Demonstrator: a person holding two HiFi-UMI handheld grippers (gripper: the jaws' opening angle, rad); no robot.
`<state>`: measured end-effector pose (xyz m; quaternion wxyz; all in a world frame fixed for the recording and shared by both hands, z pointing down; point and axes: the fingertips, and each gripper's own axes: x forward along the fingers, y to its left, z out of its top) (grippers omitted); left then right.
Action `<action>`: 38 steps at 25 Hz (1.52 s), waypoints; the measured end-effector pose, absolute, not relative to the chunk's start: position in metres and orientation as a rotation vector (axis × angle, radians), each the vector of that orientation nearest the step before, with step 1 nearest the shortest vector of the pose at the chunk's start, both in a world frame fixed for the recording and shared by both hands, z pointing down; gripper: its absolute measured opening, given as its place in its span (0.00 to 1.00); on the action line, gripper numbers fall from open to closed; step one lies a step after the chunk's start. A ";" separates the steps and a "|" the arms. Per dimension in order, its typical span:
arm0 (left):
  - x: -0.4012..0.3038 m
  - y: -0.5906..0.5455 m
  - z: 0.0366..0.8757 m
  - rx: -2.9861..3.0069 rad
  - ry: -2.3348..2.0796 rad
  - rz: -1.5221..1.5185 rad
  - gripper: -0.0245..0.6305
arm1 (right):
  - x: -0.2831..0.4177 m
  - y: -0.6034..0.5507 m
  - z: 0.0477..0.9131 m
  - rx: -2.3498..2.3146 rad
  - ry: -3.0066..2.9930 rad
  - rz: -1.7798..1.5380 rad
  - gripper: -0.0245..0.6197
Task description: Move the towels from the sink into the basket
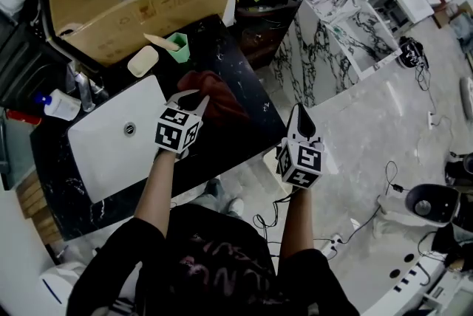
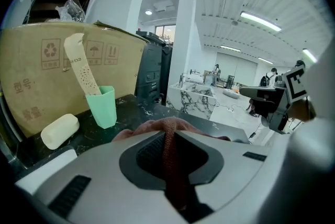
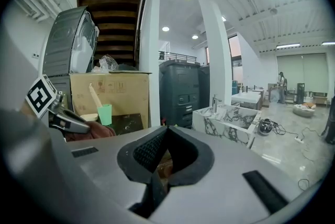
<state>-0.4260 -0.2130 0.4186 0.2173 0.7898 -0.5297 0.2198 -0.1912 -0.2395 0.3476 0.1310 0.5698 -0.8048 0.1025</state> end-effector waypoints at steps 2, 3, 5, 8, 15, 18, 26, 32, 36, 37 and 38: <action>-0.422 -0.216 0.416 2.210 -1.449 0.599 0.13 | -0.189 -0.238 0.346 1.681 -2.322 0.297 0.06; -0.419 -0.218 0.415 2.224 -1.437 0.595 0.13 | -0.187 -0.238 0.345 1.697 -2.312 0.296 0.06; -0.412 -0.222 0.414 2.251 -1.412 0.588 0.13 | -0.181 -0.236 0.343 1.729 -2.294 0.293 0.06; -0.396 -0.229 0.411 2.298 -1.371 0.583 0.13 | -0.164 -0.231 0.343 1.793 -2.260 0.280 0.06; -0.333 -0.236 0.408 2.402 -1.240 0.605 0.13 | -0.097 -0.202 0.349 1.944 -2.136 0.308 0.06; -0.294 -0.236 0.407 2.447 -1.178 0.629 0.13 | -0.054 -0.184 0.352 2.024 -2.068 0.322 0.06; -0.154 -0.219 0.397 2.608 -0.946 0.702 0.13 | 0.066 -0.123 0.362 2.228 -1.900 0.415 0.06; -0.048 -0.186 0.404 2.732 -0.762 0.809 0.13 | 0.151 -0.069 0.390 2.330 -1.755 0.474 0.06; 0.010 -0.166 0.426 2.725 -0.660 0.806 0.13 | 0.198 -0.040 0.406 2.376 -1.678 0.521 0.06; 0.023 -0.162 0.432 2.723 -0.636 0.810 0.13 | 0.209 -0.033 0.410 2.386 -1.658 0.531 0.06; 0.036 -0.158 0.438 2.721 -0.612 0.818 0.13 | 0.220 -0.026 0.414 2.397 -1.639 0.540 0.06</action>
